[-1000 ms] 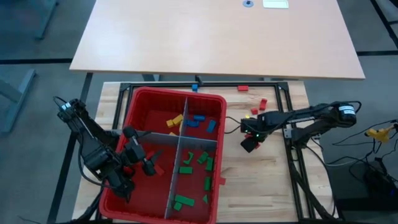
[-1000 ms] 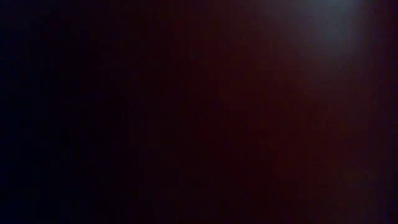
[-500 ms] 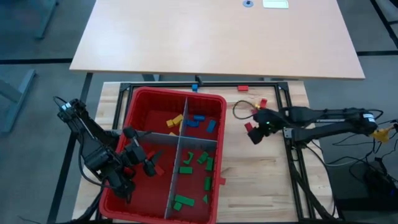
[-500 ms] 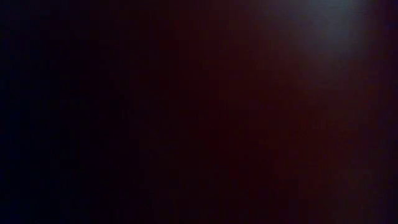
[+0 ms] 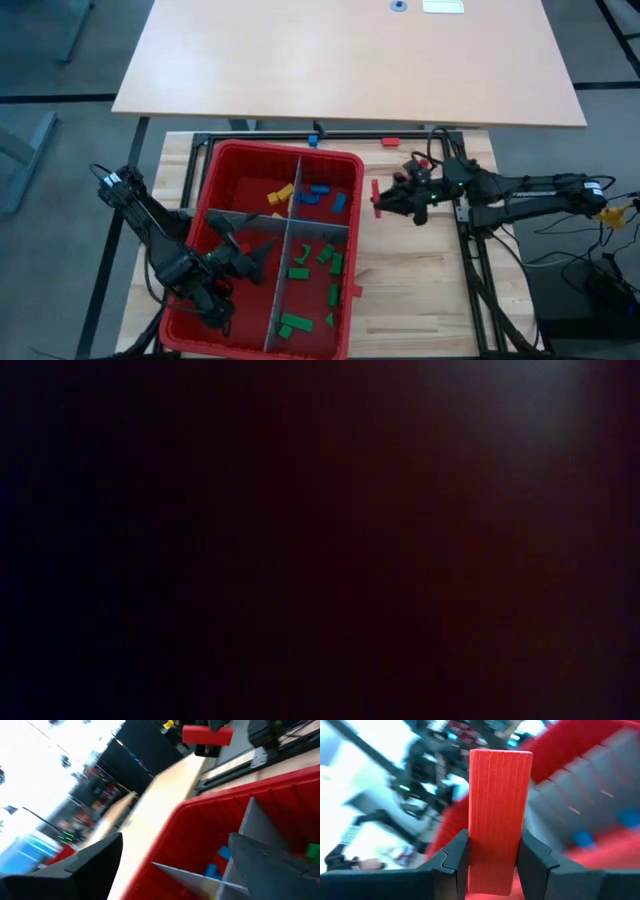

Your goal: Sort blocks

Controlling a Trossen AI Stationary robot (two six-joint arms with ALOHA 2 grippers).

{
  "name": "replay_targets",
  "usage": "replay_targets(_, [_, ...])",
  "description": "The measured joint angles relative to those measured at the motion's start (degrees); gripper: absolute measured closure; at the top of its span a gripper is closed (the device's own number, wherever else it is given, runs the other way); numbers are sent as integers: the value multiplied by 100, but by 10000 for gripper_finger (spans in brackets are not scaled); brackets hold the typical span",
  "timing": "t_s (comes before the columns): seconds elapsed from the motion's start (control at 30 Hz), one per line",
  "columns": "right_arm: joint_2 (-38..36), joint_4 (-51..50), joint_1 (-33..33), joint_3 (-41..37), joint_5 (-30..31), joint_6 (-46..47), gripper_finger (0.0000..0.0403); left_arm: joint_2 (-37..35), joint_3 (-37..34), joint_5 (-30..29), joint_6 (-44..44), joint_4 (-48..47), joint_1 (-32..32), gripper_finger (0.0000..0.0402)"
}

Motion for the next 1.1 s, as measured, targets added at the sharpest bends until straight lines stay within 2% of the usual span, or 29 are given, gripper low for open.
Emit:
replay_targets(0.2, [863, 1540, 229, 0, -348, -14, 296, 366, 0, -379, 679, 247, 212, 52])
replay_targets(0.3, [1402, 1829, 357, 186, -482, 18, 296, 423, 0, -397, 687, 419, 374, 52])
replay_targets(0.53, [2649, 1790, 722, 1515, -817, -393, 296, 412, 0, -456, 692, 730, 452, 51])
replay_targets(0.7, [3453, 902, 773, 2714, -1003, -922, 296, 410, 0, -405, 830, 828, 389, 51])
replay_targets(0.9, [4247, 651, 721, 3634, -1423, -1071, 296, 474, 0, -285, 2011, 1829, 258, 51])
replay_targets(1.1, [4733, 648, 703, 4043, -1681, -1025, 296, 532, 0, -273, 3125, 2835, 217, 51])
